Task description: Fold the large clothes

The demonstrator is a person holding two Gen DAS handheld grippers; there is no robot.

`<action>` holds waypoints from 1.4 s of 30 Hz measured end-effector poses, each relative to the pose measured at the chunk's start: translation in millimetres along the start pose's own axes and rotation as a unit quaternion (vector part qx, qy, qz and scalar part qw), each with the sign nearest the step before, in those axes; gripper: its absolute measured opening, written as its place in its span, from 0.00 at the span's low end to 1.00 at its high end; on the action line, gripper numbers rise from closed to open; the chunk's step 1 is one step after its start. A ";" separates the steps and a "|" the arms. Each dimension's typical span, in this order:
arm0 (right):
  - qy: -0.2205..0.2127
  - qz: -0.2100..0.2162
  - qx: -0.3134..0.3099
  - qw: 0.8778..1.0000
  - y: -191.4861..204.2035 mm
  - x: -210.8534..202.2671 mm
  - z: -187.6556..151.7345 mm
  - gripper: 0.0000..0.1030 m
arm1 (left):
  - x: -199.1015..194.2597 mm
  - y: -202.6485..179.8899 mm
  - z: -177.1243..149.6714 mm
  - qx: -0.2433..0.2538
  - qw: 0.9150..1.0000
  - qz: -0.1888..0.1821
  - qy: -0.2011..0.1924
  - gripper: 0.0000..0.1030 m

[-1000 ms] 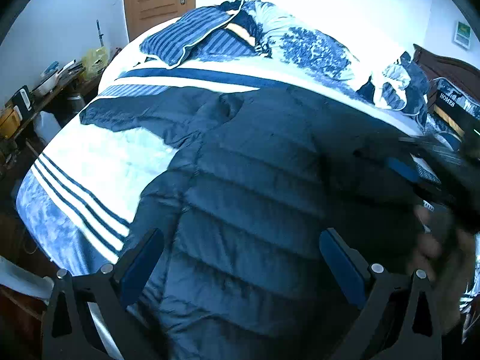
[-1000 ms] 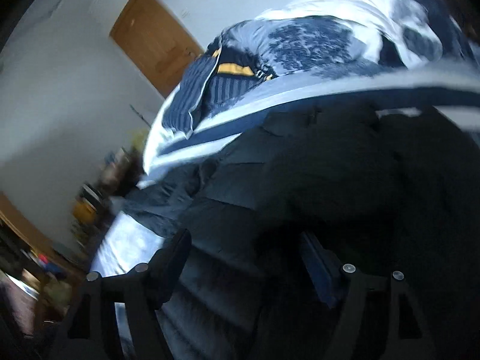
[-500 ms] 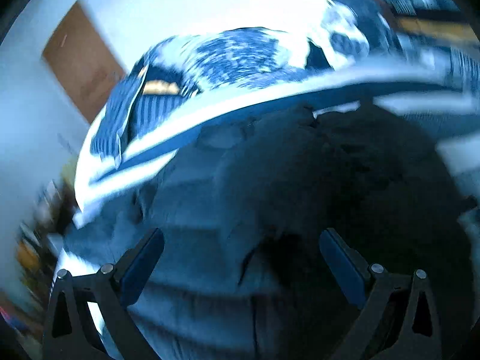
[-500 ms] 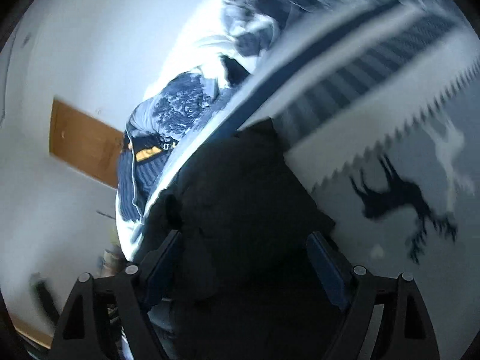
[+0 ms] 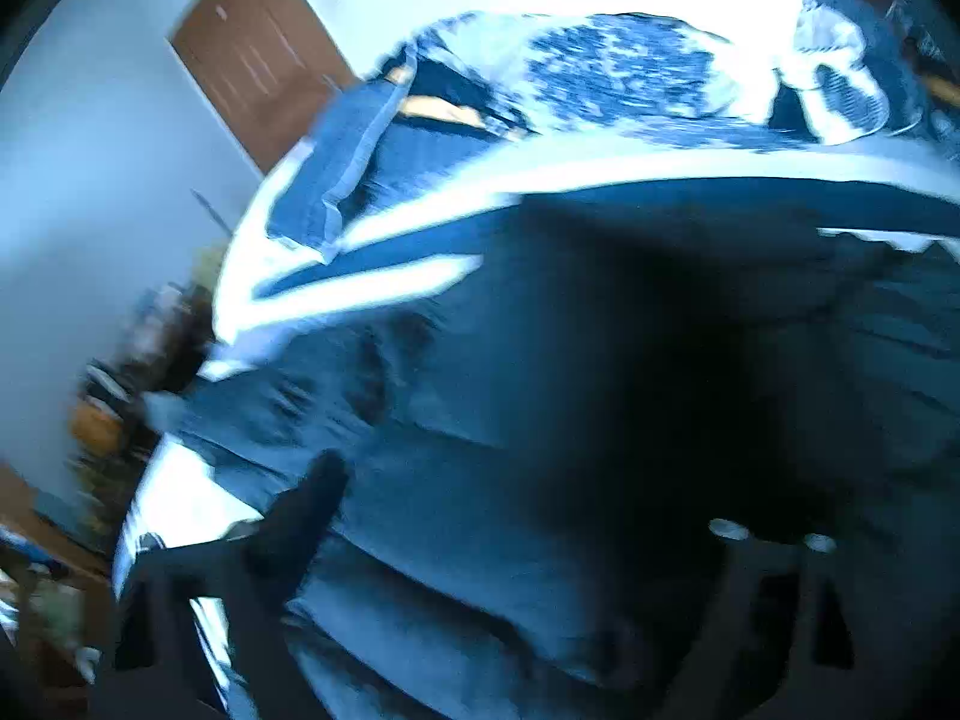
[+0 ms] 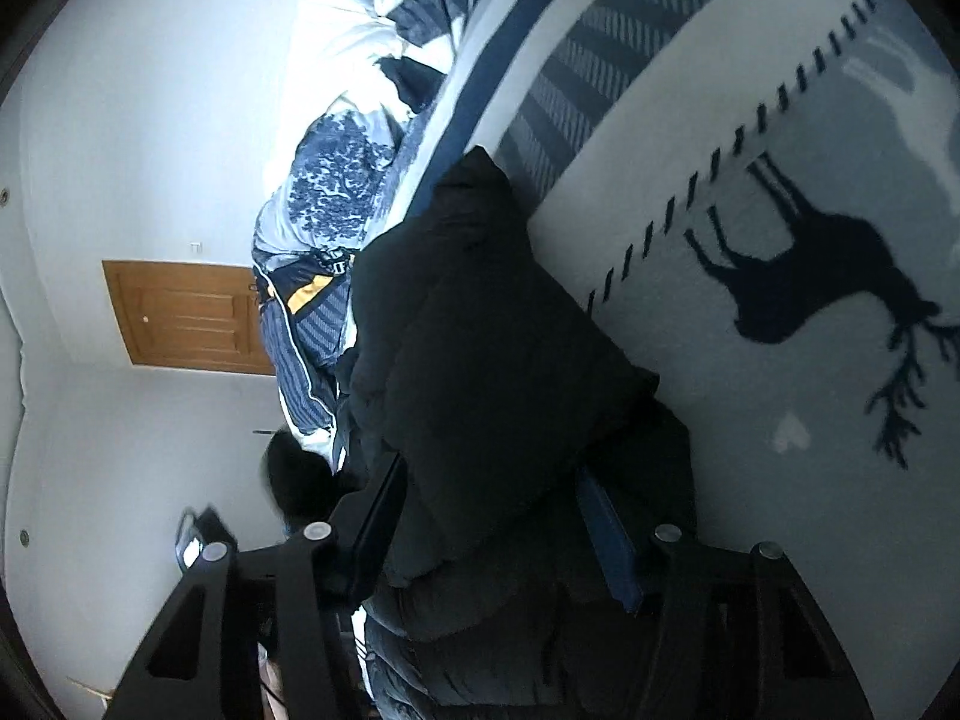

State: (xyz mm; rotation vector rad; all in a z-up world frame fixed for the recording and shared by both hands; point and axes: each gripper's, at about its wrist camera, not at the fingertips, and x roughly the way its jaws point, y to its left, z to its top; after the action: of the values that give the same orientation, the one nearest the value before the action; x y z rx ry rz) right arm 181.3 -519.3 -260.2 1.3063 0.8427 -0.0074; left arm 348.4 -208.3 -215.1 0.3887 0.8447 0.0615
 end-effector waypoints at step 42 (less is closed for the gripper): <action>-0.041 -0.127 -0.053 0.990 5.6 0.8 -11.0 0.11 | 83.1 60.5 42.5 -0.066 0.993 -0.046 0.081 0.21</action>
State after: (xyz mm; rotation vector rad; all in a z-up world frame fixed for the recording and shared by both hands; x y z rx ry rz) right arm 178.4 -507.9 -256.1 1.0856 0.9218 -0.2136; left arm 441.2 -148.3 -227.5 0.2226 1.0126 0.0643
